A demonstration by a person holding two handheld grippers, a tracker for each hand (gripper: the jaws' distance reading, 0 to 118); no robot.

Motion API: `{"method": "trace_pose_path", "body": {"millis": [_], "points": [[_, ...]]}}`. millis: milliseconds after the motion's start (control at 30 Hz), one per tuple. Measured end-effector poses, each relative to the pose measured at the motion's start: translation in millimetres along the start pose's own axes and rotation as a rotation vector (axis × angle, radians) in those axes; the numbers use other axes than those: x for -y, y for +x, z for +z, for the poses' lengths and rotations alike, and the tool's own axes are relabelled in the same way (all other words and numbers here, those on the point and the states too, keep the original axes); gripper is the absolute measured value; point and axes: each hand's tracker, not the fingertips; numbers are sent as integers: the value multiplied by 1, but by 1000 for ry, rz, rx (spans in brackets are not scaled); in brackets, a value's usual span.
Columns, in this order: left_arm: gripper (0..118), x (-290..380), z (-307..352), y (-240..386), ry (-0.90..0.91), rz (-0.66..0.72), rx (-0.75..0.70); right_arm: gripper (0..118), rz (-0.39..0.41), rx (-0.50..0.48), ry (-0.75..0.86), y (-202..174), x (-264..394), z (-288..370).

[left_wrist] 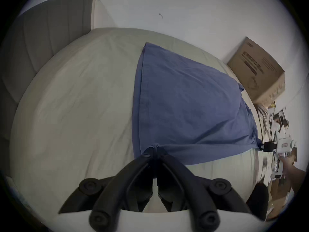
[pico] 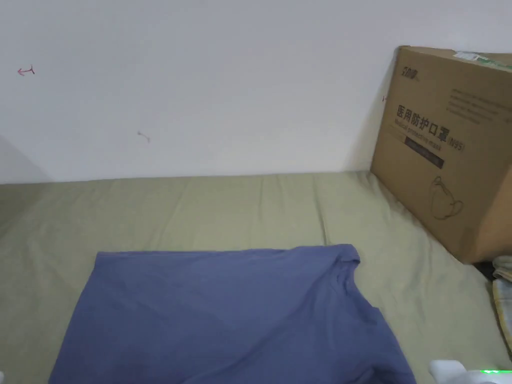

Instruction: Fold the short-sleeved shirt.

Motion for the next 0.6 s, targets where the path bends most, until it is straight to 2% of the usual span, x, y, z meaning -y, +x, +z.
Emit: {"method": "trace_pose_path", "body": {"millis": [133,300,333,367,400,433,467,500,533,600], "points": [[0,42,33,2,-44,-73,-3,1,39,15,-1,13,58,24],[0,68,52,4,-59,-116,-11,1,-8,-21,-22,22,95,36],[0,71,55,3,-63,-125,0,3,-11,-26,-12,23,98,38],[6,73,58,2,-62,-131,8,10,-15,-34,8,22,99,40],[15,74,63,3,-58,-139,12,25,-22,-43,34,25,101,43],[34,75,70,4,-45,-153,5,47,-22,-31,50,24,102,47],[81,76,76,4,-35,-164,1,85,-26,-22,65,23,103,51],[112,79,80,5,-27,-172,-3,111,-35,-16,78,21,104,56],[118,80,86,7,-21,-167,1,118,-43,-19,90,21,106,61],[118,80,101,11,79,-138,31,114,-47,-48,185,15,105,75]]}}
